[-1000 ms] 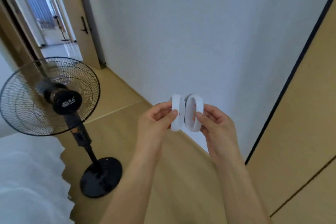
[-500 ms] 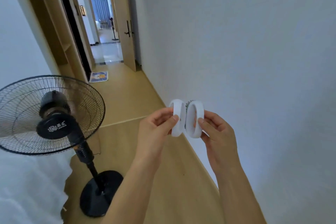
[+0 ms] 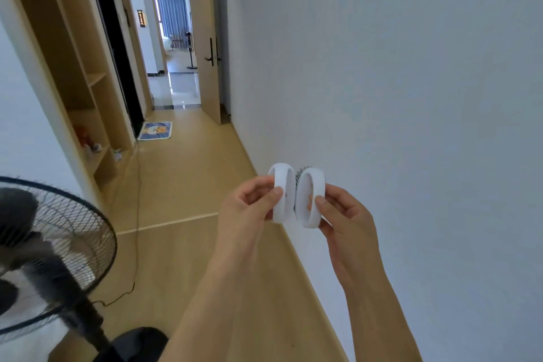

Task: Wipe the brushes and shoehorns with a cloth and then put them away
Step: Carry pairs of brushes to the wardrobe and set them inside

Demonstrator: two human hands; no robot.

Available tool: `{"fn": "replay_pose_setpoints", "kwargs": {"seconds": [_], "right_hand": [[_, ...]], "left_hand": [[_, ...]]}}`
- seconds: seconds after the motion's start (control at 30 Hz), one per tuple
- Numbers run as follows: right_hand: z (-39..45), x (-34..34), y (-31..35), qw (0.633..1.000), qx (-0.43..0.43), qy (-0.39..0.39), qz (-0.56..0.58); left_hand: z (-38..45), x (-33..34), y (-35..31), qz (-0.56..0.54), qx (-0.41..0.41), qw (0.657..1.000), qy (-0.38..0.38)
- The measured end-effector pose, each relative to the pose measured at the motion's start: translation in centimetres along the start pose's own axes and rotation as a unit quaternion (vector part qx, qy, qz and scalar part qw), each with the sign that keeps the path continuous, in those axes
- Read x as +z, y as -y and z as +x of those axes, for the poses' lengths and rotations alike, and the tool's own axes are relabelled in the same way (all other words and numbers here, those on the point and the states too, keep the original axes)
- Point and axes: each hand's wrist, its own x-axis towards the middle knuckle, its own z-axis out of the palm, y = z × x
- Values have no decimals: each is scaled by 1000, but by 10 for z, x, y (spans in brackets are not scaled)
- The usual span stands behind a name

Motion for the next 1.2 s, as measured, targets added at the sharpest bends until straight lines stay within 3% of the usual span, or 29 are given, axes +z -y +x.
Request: {"fn": "replay_pose_setpoints", "kwargs": {"seconds": [0.43,0.83,1.2], "right_hand": [[263,83,-43,999,-11,37,18],[481,173,-133,987,42,148,40],[690,254,-174,969,101,216,67]], "left_hand": [[266,-17,10,21,38,999,-6],[473,-66,49,66,60,985,-145],[670,-90,55,73,81,970,-219]]}}
